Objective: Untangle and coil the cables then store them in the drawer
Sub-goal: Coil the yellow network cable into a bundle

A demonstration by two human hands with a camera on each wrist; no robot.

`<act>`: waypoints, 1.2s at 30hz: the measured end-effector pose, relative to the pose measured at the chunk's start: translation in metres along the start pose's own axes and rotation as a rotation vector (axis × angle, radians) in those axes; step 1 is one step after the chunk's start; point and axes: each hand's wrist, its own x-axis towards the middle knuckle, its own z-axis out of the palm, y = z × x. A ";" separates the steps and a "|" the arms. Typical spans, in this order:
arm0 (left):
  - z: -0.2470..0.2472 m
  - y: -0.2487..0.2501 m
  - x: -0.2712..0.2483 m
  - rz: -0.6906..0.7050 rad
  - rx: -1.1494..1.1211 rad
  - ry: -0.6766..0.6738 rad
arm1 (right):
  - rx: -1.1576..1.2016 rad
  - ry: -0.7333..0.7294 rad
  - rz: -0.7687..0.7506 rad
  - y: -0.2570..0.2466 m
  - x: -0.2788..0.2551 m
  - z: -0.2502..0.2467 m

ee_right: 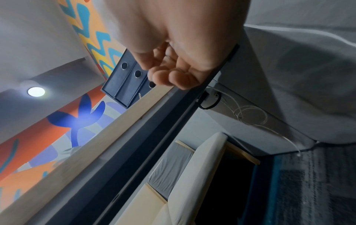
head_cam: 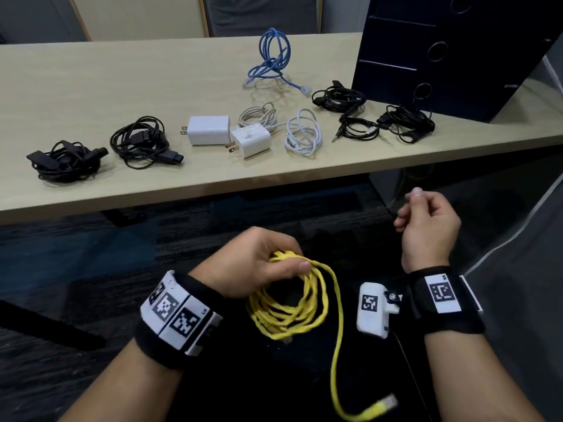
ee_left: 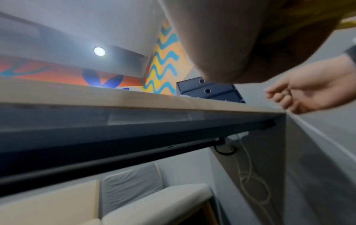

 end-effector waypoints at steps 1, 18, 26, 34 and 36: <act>0.000 0.001 0.001 0.010 -0.021 -0.003 | 0.001 -0.005 -0.002 -0.001 -0.001 0.001; -0.036 -0.025 0.017 -0.200 0.054 0.832 | -0.350 -1.047 -0.064 -0.018 -0.045 0.010; -0.019 -0.019 0.020 -0.196 -0.298 0.770 | -0.660 -0.862 -0.171 -0.005 -0.049 0.018; -0.004 -0.012 0.030 -0.196 -0.655 0.727 | 0.046 -0.938 0.393 0.007 -0.069 0.016; 0.001 -0.014 0.034 -0.198 -0.671 0.726 | 0.361 -0.850 0.513 0.003 -0.075 0.021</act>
